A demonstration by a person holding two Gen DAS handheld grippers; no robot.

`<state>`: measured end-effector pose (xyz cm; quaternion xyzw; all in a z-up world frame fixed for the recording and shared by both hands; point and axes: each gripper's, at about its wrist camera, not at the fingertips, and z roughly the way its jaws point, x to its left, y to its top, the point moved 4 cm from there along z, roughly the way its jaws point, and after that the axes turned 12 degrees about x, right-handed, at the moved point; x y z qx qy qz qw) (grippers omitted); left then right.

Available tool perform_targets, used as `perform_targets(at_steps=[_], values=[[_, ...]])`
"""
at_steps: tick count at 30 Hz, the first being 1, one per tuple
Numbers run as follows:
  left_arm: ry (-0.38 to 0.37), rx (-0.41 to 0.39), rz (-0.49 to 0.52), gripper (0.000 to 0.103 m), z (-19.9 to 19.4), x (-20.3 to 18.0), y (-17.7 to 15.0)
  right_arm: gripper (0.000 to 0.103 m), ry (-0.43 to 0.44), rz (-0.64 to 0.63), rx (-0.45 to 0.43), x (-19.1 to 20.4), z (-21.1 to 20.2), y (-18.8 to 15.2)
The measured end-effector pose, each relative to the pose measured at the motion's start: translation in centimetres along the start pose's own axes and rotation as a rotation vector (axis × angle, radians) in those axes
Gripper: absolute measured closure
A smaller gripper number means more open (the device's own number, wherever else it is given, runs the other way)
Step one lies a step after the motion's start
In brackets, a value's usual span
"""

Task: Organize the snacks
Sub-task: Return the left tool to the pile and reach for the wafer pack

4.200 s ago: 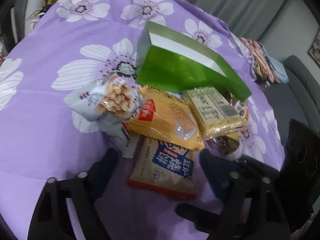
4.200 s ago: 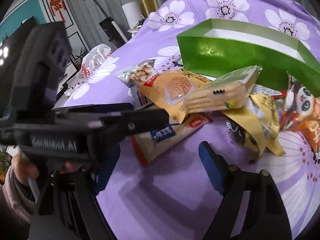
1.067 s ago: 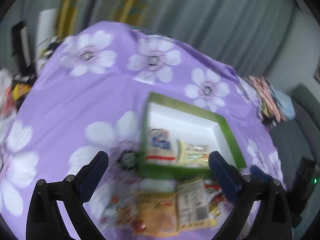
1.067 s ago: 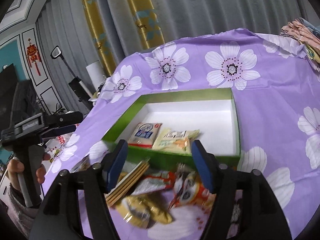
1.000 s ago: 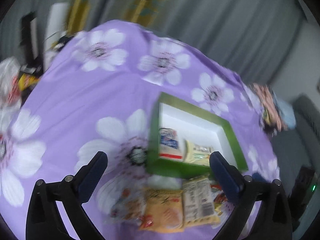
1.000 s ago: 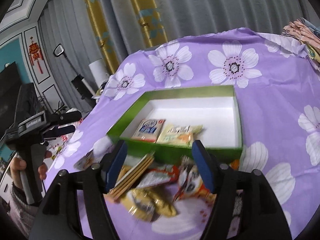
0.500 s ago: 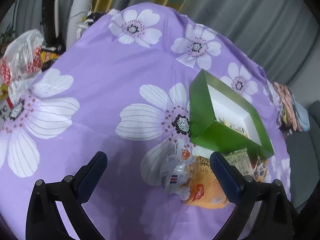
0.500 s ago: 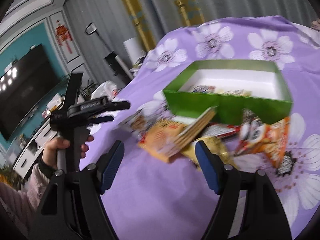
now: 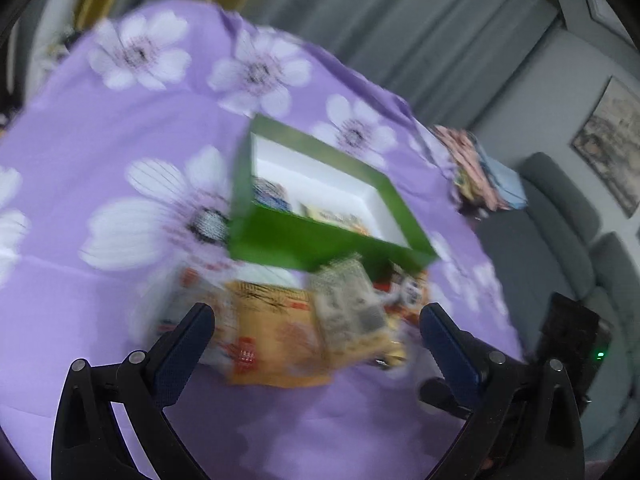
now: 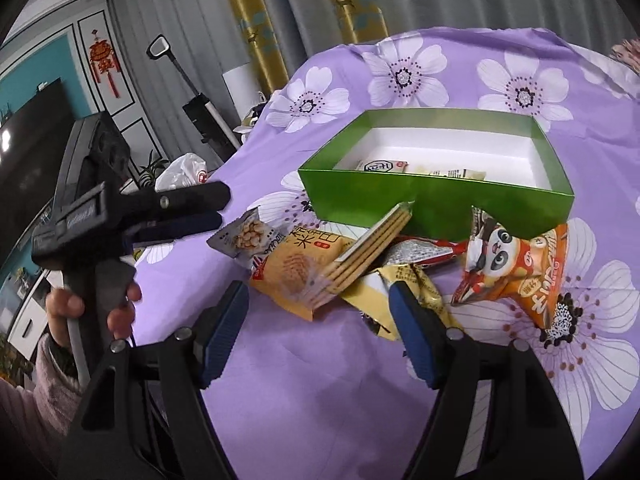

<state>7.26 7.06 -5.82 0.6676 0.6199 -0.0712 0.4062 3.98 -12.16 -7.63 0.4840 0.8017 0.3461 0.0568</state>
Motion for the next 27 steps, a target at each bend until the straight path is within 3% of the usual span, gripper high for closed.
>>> perform_targets(at_steps=[4,8,16,20,24,25,26,27], values=[[-0.041,0.039,-0.046,0.001,1.3,0.4,0.0,0.040,-0.041,-0.039,0.009,0.6,1.1,1.3],[-0.136,0.061,-0.087,0.001,1.8,0.9,0.0,0.042,-0.074,-0.035,0.051,0.2,3.0,2.4],[-0.104,0.095,-0.095,0.001,3.1,1.0,0.3,0.057,-0.162,0.000,0.148,-1.5,5.4,2.9],[-0.098,0.118,-0.078,0.001,4.0,0.5,0.4,0.076,-0.135,0.006,0.145,-2.5,4.7,2.3],[-0.161,0.143,-0.089,0.001,4.7,0.0,0.4,0.079,-0.100,-0.001,0.152,-3.0,4.4,1.8],[-0.168,0.147,-0.086,0.001,4.8,-0.3,0.4,0.083,-0.082,0.017,0.145,-3.4,4.1,1.7],[-0.184,0.155,-0.080,0.001,5.1,-0.7,0.4,0.094,-0.062,0.035,0.144,-3.8,3.9,1.6],[-0.208,0.165,-0.078,0.001,5.3,-1.1,0.4,0.094,-0.034,0.068,0.142,-4.5,3.7,1.4]])
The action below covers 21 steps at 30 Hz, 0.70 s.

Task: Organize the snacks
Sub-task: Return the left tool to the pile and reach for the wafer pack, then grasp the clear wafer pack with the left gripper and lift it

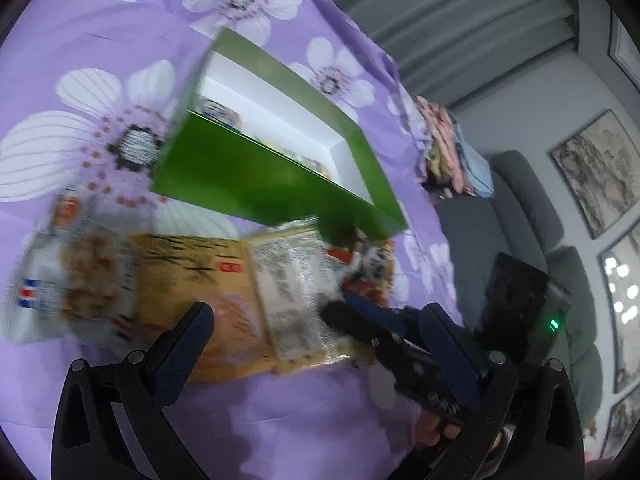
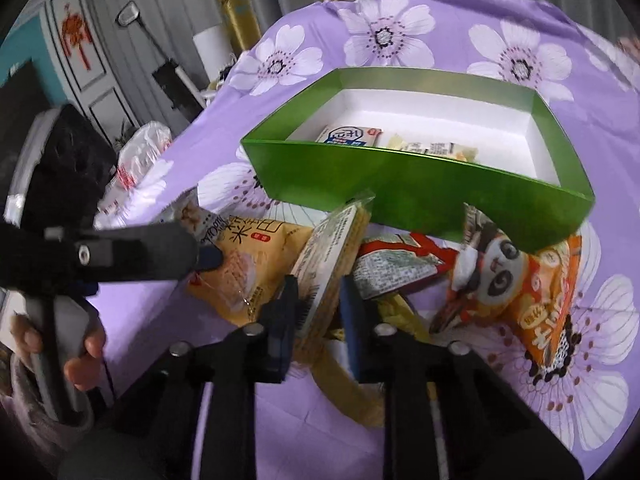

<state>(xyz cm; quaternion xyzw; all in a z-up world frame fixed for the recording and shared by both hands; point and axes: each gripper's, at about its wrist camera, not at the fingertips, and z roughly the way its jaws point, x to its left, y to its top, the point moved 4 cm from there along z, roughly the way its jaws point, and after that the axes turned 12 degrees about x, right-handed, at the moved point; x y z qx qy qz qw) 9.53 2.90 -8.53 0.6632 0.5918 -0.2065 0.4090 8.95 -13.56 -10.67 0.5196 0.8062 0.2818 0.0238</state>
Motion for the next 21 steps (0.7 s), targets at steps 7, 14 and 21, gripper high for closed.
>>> perform_targets(at_steps=[7,14,21], values=[[-0.004,0.105,-0.036,0.002,3.8,-0.9,0.6,0.103,0.071,0.067,-0.015,-1.9,-0.2,-0.9],[-0.006,0.131,-0.130,0.004,4.9,0.5,0.9,0.089,0.079,0.060,-0.030,-1.4,-1.0,-0.7],[-0.054,0.084,-0.201,0.021,4.0,2.0,0.8,0.061,0.036,-0.041,0.008,0.7,-0.7,-0.7]])
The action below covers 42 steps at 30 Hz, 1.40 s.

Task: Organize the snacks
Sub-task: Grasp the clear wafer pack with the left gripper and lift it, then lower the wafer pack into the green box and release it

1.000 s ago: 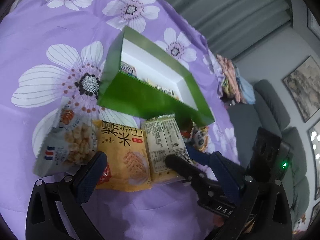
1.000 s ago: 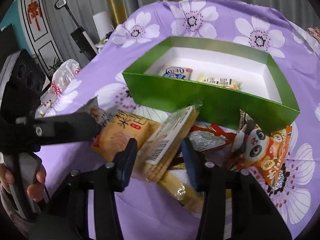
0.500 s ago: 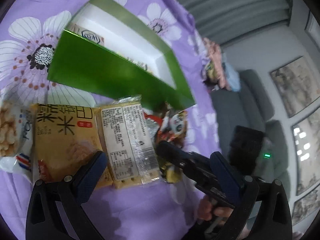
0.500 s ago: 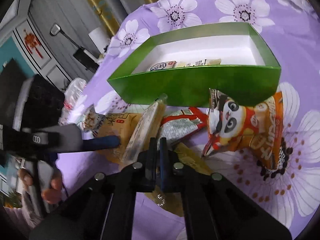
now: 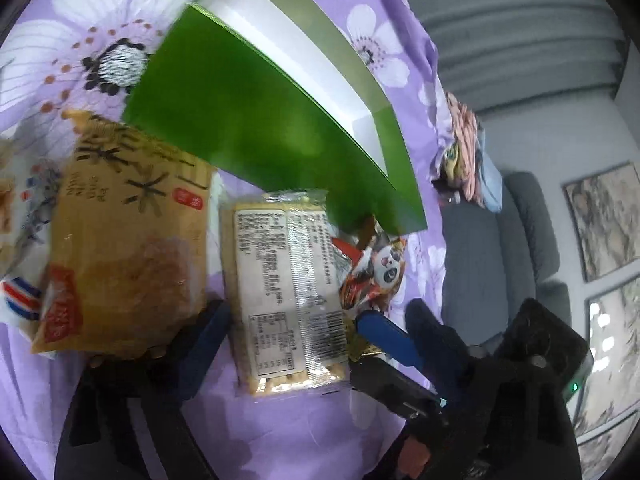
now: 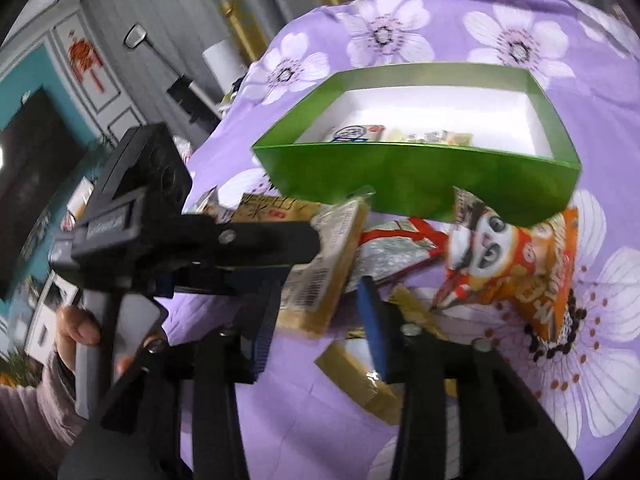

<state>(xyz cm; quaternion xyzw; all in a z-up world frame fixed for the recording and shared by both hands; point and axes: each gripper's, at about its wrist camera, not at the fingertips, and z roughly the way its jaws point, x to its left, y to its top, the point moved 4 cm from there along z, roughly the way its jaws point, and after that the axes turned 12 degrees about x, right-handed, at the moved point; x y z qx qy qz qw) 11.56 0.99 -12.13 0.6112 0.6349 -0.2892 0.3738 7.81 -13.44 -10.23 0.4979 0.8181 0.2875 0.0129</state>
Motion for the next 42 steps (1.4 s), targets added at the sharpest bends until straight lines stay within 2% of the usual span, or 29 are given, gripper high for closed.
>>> perform_targets(at_steps=[3,4,7,14,19,28,36,42], values=[[0.019,-0.004,-0.006,0.036,0.0,0.4,-0.1,0.065,-0.043,-0.011,0.042,0.1,1.1,0.5],[0.026,-0.005,-0.006,0.045,0.2,0.4,-0.2,0.072,-0.072,-0.020,0.050,0.1,1.3,0.8],[0.024,-0.007,-0.013,0.049,0.5,0.7,-0.1,0.076,-0.101,-0.028,0.063,-0.2,1.5,0.9],[0.065,-0.042,0.040,0.050,0.3,-0.4,-0.9,0.076,-0.114,-0.039,0.023,0.1,0.9,0.1],[0.105,-0.064,0.091,0.050,0.0,-1.9,-1.7,0.077,-0.088,-0.030,-0.022,0.4,-0.3,-0.8],[0.165,-0.135,0.180,0.050,-1.3,-5.5,-1.9,0.077,-0.057,-0.049,-0.142,1.3,-3.5,-0.7],[0.190,-0.177,0.266,0.050,-2.4,-9.2,0.3,0.077,-0.063,-0.057,-0.230,0.9,-6.1,1.7],[0.204,-0.184,0.303,0.050,-2.4,-10.9,3.4,0.077,-0.073,-0.050,-0.270,-0.8,-6.6,4.5]])
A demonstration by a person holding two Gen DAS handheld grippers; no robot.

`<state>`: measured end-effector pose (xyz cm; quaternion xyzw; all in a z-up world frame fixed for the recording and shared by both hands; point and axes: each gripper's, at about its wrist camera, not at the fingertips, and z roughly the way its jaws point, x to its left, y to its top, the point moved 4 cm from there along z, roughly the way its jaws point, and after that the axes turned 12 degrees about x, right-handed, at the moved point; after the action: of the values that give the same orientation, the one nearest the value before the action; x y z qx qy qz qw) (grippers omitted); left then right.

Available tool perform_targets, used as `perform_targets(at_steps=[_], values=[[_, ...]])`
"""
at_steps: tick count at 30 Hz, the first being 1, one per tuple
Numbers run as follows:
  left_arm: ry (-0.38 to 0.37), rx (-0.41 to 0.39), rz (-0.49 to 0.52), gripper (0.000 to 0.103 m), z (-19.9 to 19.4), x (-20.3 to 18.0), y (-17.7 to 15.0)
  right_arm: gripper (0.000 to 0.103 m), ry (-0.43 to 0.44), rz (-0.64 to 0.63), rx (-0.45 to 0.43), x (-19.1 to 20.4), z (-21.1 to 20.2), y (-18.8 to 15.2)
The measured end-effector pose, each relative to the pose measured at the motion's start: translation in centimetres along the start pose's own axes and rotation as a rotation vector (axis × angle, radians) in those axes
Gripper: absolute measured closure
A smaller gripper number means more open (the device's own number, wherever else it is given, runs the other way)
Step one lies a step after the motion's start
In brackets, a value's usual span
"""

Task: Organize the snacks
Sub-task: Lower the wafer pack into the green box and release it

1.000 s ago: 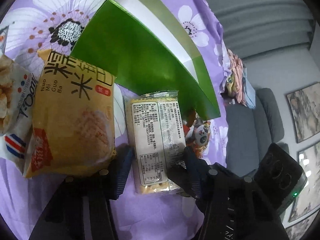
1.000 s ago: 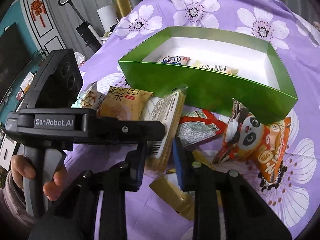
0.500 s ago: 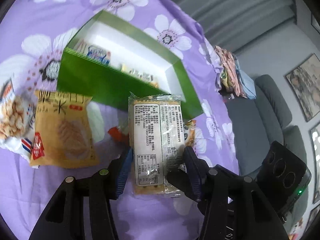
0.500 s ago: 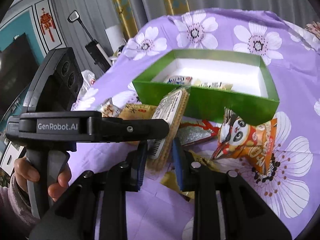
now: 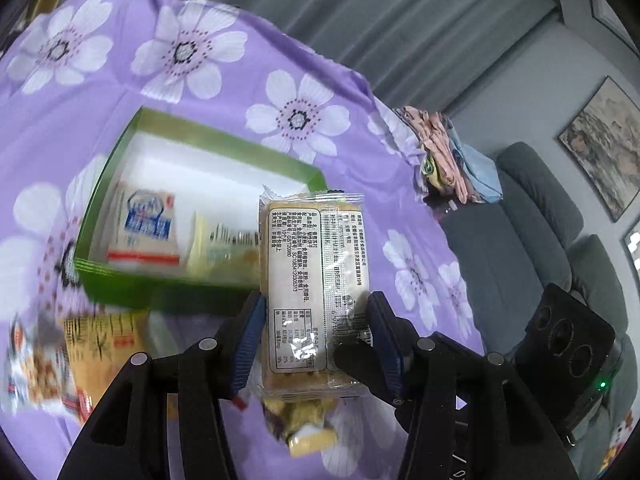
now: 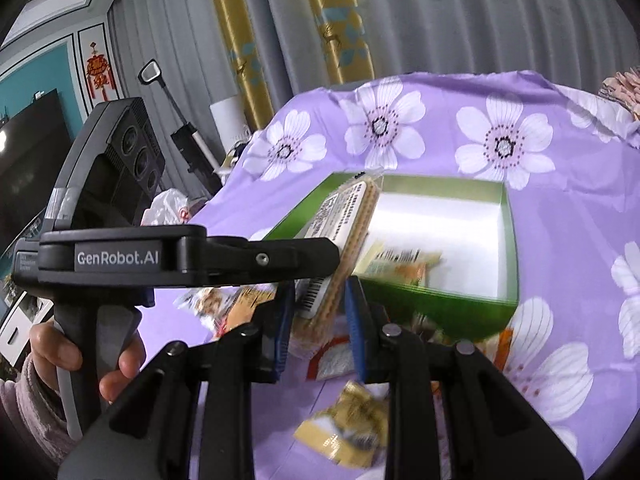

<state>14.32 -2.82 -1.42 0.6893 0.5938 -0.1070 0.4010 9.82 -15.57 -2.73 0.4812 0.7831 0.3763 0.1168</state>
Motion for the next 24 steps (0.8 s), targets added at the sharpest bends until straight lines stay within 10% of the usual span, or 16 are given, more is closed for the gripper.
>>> perform_targets(at_steps=[24], values=[[0.039,0.074,-0.041,0.050,8.0,4.6,8.2,0.077,-0.024,0.086,0.098,-7.2,7.7,4.6]])
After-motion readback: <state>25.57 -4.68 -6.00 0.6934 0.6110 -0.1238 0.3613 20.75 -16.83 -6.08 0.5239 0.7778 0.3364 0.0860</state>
